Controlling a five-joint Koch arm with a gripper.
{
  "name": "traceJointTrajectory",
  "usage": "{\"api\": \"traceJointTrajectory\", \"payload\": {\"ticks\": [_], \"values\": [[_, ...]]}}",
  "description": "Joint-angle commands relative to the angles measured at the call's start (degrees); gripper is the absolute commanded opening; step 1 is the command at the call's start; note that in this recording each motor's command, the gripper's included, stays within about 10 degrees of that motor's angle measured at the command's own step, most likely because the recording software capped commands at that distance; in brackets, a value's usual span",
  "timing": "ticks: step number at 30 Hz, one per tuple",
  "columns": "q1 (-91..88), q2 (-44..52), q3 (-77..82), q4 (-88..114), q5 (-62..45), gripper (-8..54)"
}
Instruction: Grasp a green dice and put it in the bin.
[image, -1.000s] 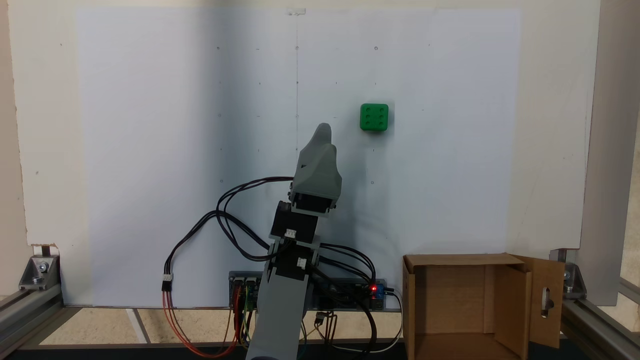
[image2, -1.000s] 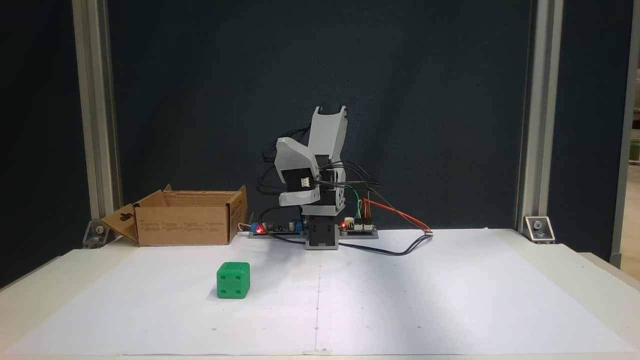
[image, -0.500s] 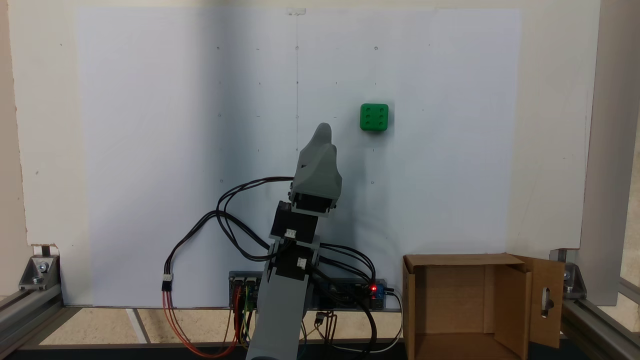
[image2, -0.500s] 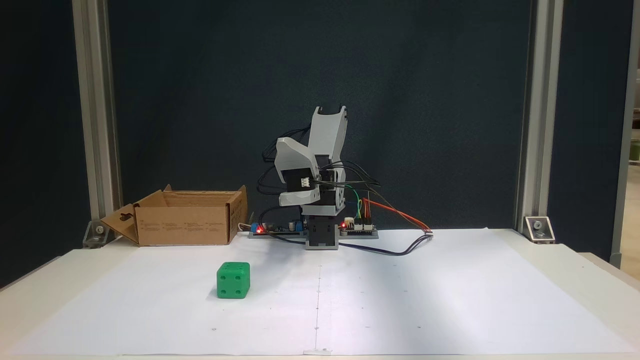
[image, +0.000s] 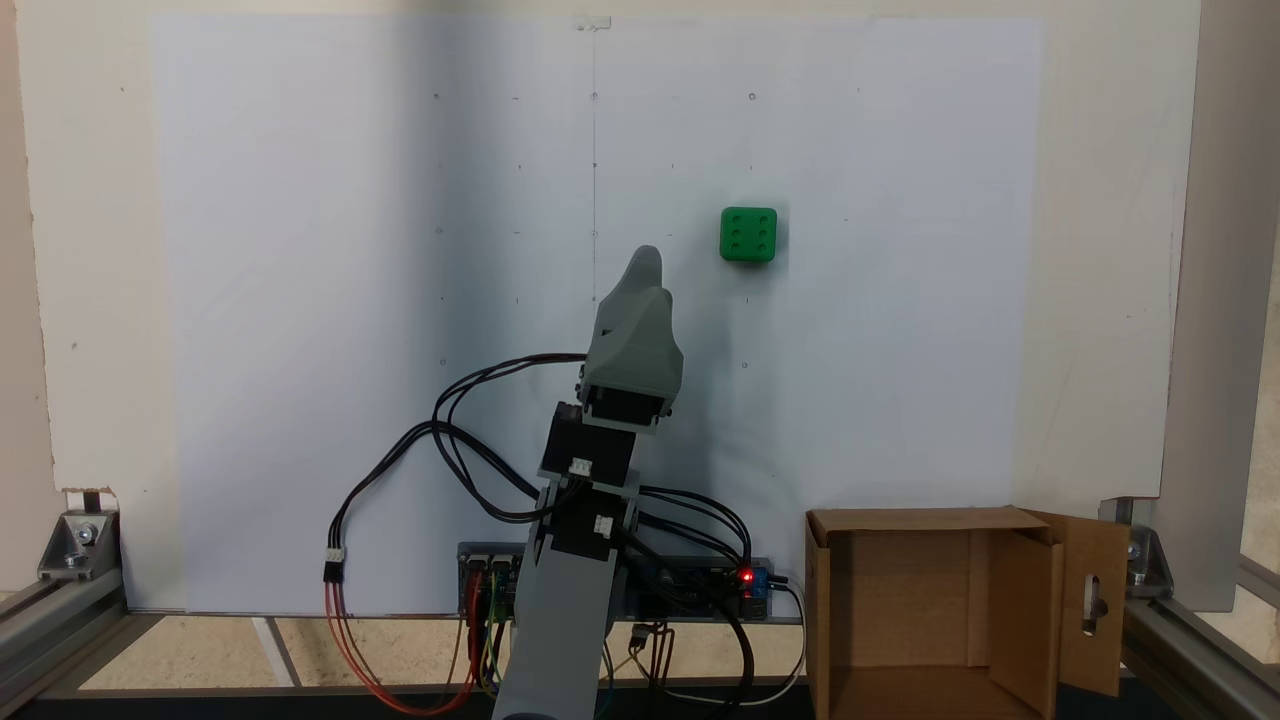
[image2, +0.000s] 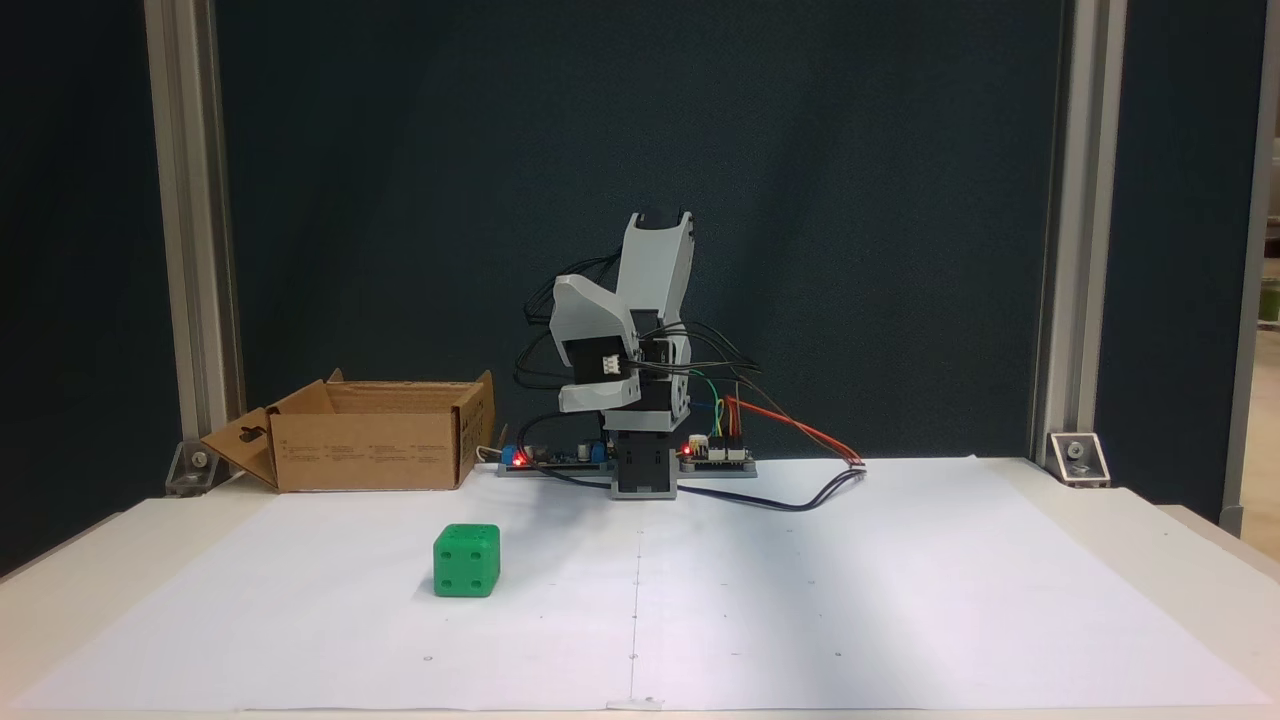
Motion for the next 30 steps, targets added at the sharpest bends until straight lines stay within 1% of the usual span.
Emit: {"api": "traceJointTrajectory", "payload": {"ticks": [1,15,22,24,27,30], "values": [[0.0,5.9,2.7,-0.4,-0.2,45.1],[1.2,6.0,2.7,-0.5,-2.7,45.0],[0.4,6.0,2.7,-0.4,-4.4,43.8],[-1.8,6.0,2.3,-0.3,-4.5,42.5],[-4.5,6.0,-2.5,9.8,-4.5,42.2],[-4.7,6.0,-10.9,21.5,-4.5,42.3]]}}
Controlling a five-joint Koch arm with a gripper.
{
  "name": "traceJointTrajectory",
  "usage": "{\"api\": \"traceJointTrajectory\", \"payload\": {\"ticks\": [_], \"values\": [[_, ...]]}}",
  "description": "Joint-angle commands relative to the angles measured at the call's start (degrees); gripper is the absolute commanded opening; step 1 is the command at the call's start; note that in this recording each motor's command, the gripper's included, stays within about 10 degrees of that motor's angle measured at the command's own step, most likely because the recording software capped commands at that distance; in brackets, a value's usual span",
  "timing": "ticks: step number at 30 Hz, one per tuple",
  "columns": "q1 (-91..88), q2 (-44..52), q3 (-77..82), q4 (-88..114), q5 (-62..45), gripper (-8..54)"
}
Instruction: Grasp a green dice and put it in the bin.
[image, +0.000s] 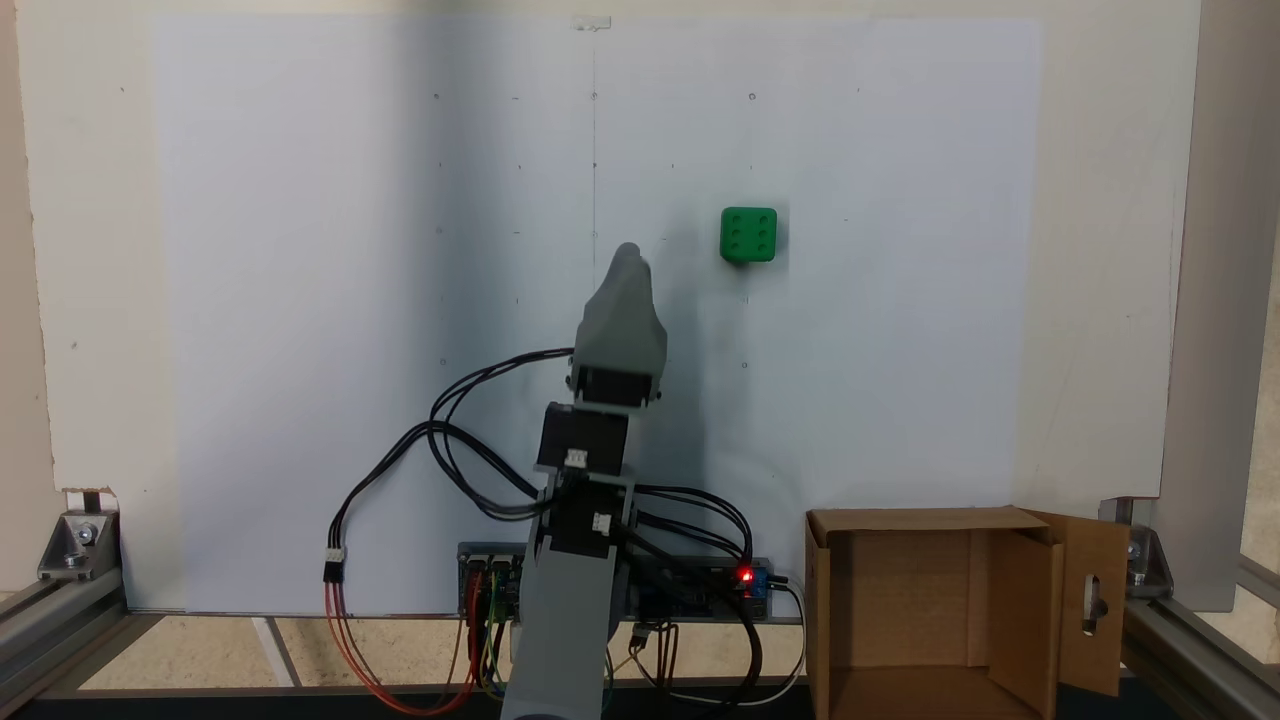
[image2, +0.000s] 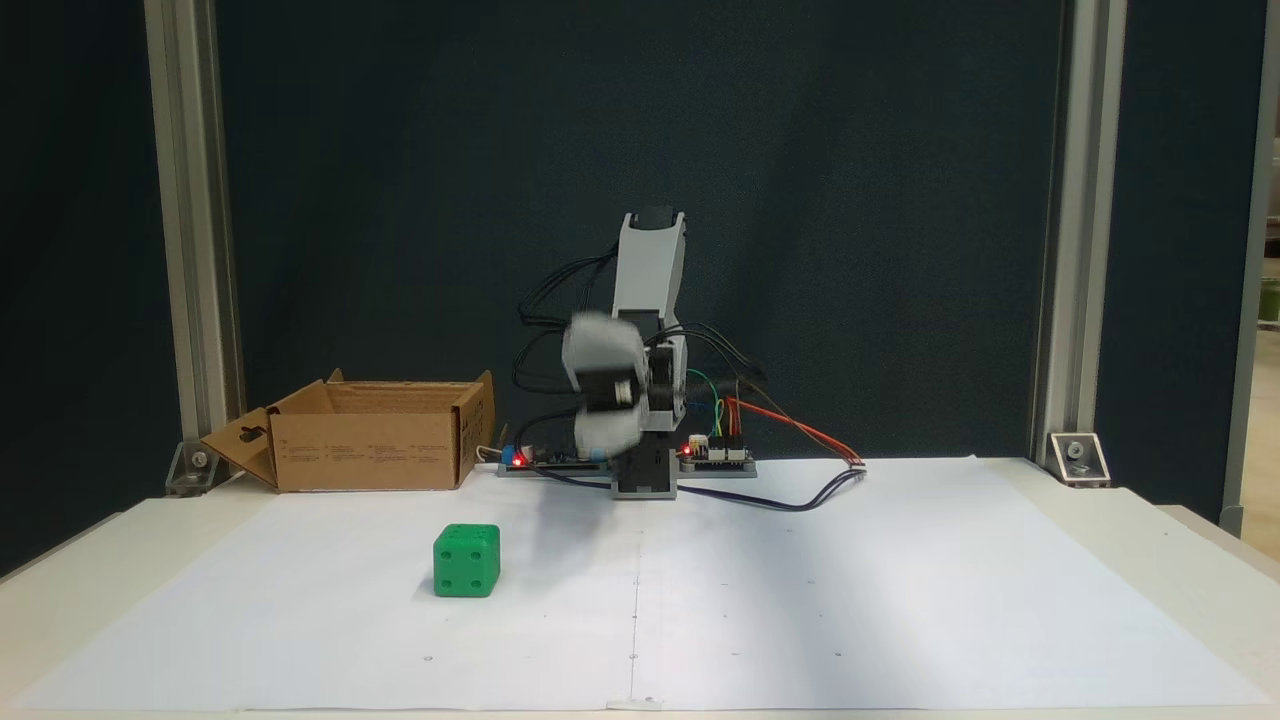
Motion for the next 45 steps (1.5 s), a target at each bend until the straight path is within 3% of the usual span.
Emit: {"api": "traceJointTrajectory", "payload": {"ticks": [1,21,27,37,45], "values": [[-0.2,6.1,-9.1,8.8,-3.0,42.4],[1.1,6.1,-50.4,86.1,-2.5,43.1],[4.4,0.0,-62.6,108.5,-3.3,43.1],[17.5,-15.1,-76.5,142.7,-19.9,45.3],[20.3,-22.9,-85.9,142.6,-31.1,45.8]]}}
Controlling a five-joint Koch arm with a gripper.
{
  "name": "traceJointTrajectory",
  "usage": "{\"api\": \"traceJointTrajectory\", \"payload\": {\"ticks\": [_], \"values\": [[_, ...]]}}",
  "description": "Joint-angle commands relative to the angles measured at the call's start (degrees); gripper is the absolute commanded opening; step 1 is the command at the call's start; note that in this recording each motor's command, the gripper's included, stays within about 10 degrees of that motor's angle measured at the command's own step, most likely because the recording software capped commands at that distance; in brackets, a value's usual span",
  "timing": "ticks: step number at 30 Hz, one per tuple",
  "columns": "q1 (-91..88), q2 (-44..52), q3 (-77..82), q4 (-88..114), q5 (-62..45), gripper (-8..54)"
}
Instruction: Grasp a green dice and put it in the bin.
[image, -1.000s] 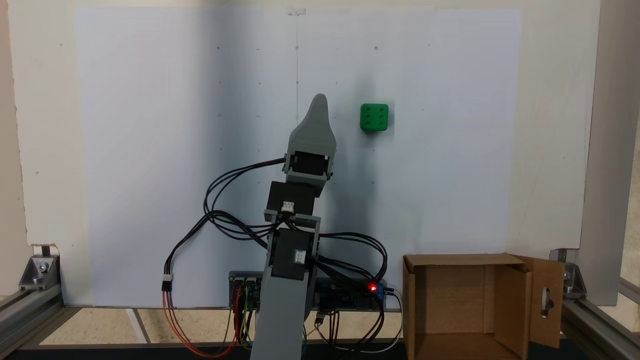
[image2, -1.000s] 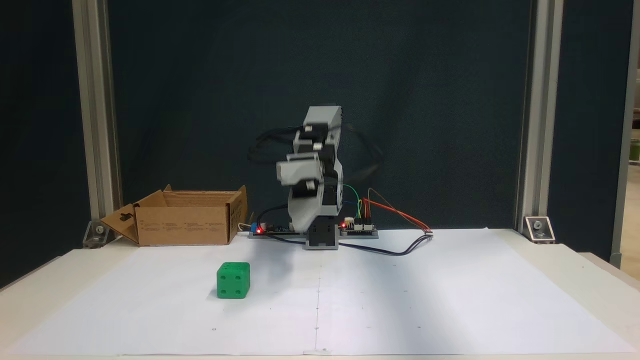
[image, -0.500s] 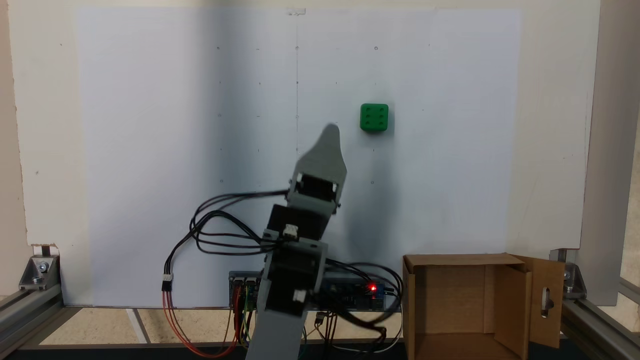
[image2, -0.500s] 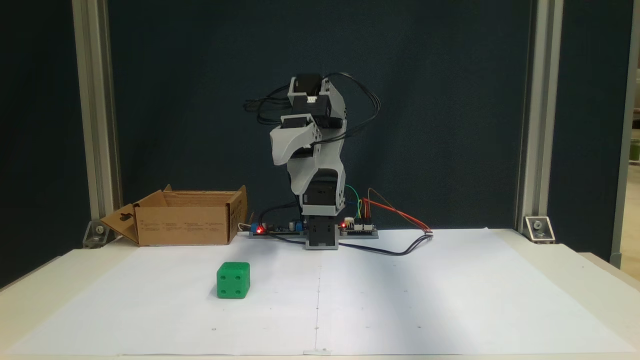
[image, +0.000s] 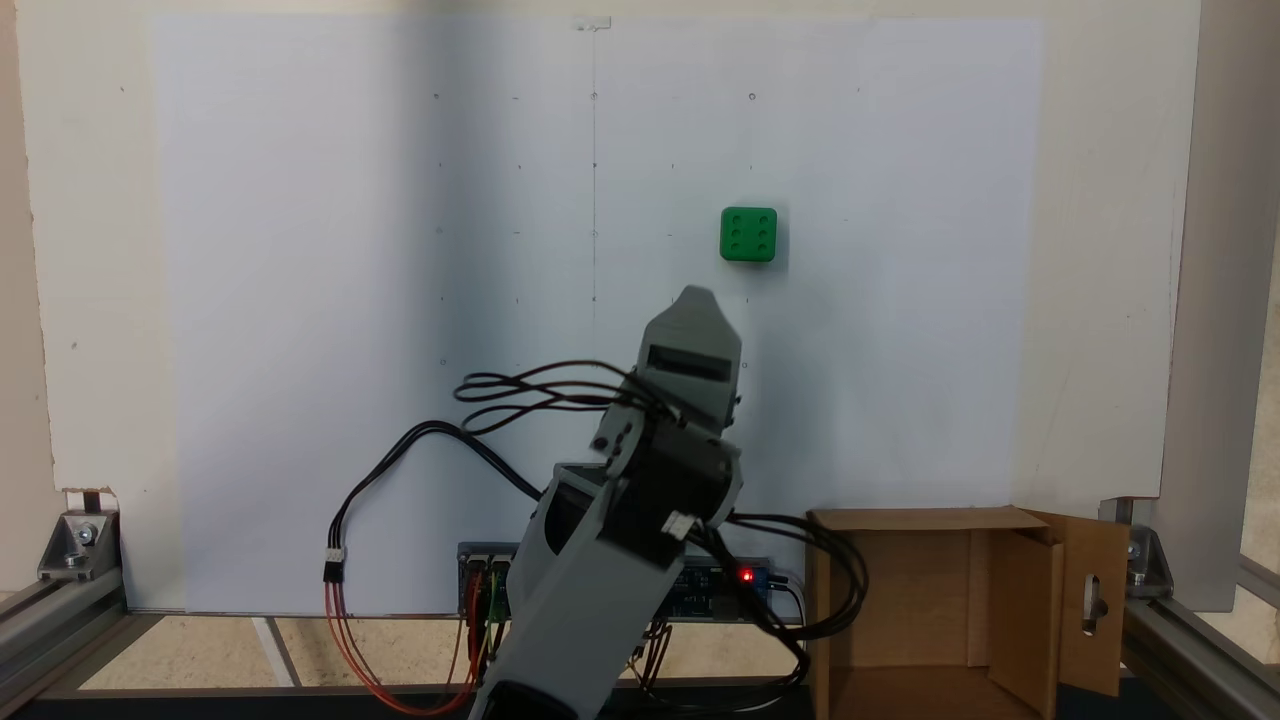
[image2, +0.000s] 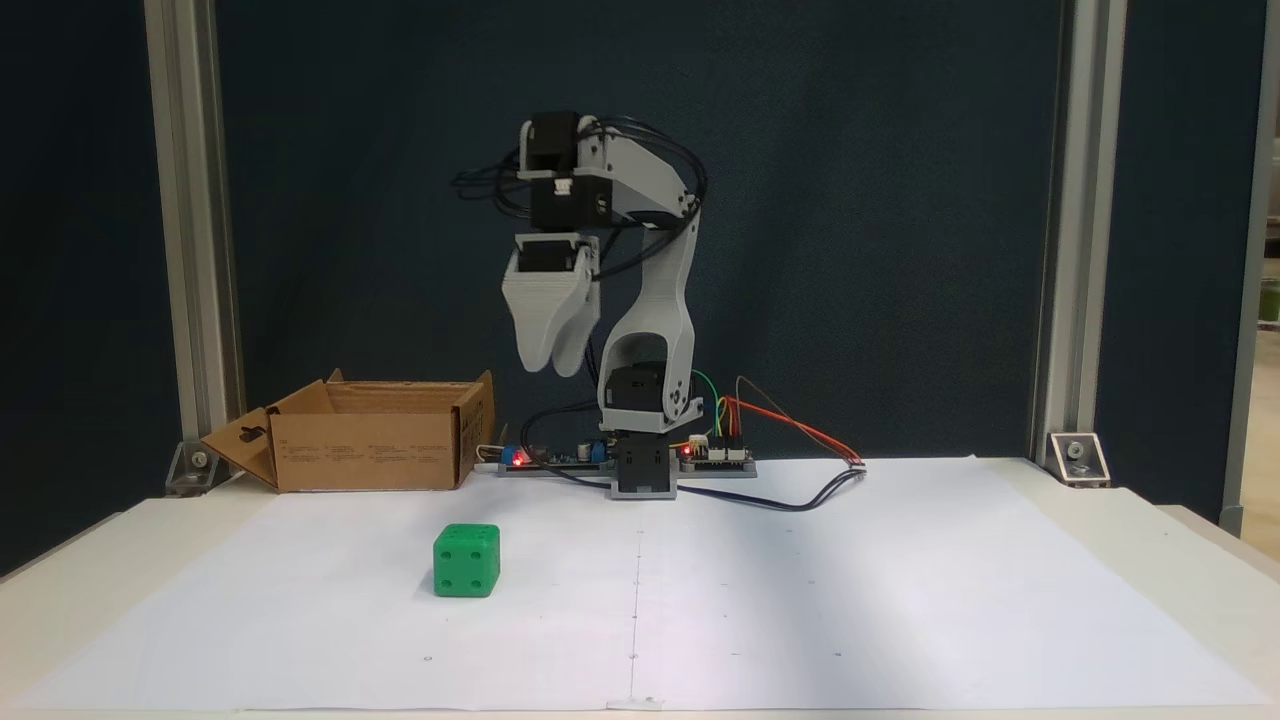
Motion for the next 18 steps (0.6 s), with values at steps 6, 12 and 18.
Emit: {"api": "traceJointTrajectory", "payload": {"ticks": [6,12,18], "values": [[1.0,-7.4,-11.8,1.9,-11.0,45.8],[0.4,-14.6,-16.1,0.3,-10.8,45.8],[-1.6,-19.3,-16.7,-3.3,-10.9,45.8]]}}
